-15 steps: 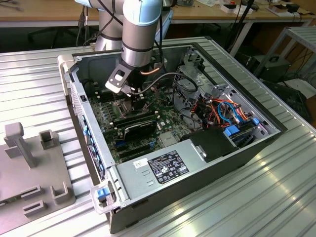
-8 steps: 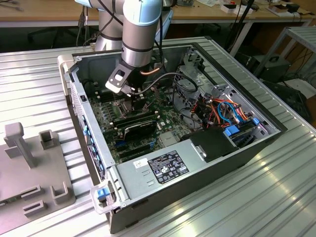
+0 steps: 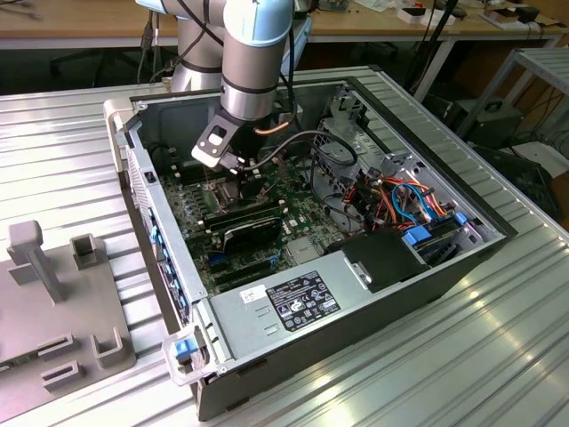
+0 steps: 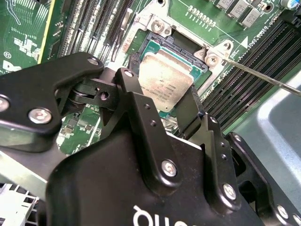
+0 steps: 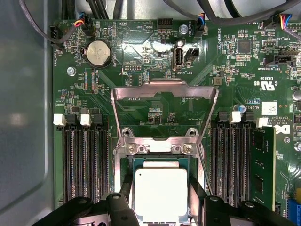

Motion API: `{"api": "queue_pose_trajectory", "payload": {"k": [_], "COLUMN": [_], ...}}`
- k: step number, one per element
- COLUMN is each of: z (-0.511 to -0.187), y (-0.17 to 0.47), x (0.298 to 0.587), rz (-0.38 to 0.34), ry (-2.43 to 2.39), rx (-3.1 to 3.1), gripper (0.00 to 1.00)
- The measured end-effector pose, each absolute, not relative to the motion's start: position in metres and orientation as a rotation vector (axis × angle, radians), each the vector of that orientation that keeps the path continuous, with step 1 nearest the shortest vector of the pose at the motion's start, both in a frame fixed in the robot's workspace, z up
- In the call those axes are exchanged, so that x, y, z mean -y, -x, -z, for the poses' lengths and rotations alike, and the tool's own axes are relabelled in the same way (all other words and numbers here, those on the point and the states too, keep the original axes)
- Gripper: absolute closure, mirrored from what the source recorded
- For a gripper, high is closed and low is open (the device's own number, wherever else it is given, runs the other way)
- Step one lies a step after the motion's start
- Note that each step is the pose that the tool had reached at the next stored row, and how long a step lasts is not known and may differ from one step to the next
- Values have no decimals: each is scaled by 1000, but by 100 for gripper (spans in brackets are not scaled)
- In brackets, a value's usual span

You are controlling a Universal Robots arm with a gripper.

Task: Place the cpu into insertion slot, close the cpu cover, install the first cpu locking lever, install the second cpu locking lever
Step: 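Place the cpu into insertion slot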

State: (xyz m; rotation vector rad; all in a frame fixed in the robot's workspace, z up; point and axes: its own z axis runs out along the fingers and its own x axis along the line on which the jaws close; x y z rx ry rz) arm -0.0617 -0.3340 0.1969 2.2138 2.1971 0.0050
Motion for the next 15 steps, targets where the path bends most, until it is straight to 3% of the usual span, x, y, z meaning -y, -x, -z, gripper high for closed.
{"api": "queue_pose_trajectory", "payload": {"k": [15], "z": [-195], "y": [62], "x": [334], "rz": [-4], "ry": [-2214], "rx": [-2198], "gripper": [45]}}
